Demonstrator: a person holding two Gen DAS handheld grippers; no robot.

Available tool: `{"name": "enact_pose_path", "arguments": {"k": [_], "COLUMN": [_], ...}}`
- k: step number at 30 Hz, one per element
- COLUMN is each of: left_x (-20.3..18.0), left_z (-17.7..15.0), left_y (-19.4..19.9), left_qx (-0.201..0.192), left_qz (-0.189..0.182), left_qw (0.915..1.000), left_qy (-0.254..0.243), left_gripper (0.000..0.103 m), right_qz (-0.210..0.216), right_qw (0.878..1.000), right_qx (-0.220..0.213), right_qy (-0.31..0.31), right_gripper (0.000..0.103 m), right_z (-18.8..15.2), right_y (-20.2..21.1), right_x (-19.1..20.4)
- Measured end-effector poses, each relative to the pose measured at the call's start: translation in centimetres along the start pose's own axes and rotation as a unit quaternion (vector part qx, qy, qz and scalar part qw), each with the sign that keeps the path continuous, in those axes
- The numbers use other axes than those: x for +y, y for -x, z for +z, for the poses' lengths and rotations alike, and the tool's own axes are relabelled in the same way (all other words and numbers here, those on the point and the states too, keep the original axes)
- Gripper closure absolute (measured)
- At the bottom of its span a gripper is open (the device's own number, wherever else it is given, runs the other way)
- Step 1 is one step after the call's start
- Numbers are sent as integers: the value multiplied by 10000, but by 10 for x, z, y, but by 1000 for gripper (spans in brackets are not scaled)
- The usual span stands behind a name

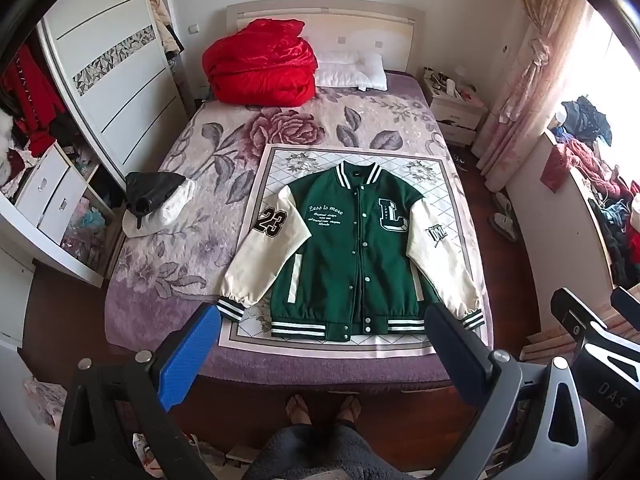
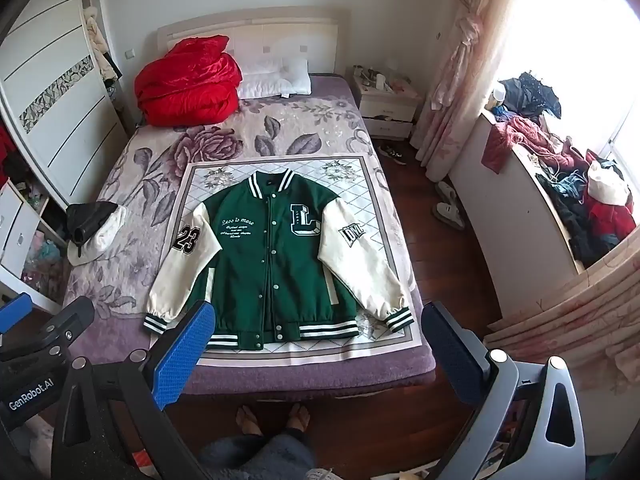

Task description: Fold large clothes

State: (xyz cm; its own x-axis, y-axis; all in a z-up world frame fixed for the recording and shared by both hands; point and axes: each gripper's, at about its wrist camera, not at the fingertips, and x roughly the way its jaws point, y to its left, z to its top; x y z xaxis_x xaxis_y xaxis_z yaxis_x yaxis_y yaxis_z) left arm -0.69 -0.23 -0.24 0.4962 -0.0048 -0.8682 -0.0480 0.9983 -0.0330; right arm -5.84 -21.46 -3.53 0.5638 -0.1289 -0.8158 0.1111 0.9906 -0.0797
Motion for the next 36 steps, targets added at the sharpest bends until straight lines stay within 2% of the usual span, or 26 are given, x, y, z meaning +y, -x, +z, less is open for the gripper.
{"name": "enact_pose_path", "arguments": {"k": [36], "left_x": [2], "left_z": [6], "left_y": [-5], "left_qx": [36], "left_qz": [-23], "left_qw": [10000], "left_qy": [-2], "left_gripper": [0], "right_qz": [-13], "right_qw": [10000], "right_qx": [14], "right_qy": [1], "right_gripper": [0], "right_z": [1], "right_y": [4], "right_x": [2]}}
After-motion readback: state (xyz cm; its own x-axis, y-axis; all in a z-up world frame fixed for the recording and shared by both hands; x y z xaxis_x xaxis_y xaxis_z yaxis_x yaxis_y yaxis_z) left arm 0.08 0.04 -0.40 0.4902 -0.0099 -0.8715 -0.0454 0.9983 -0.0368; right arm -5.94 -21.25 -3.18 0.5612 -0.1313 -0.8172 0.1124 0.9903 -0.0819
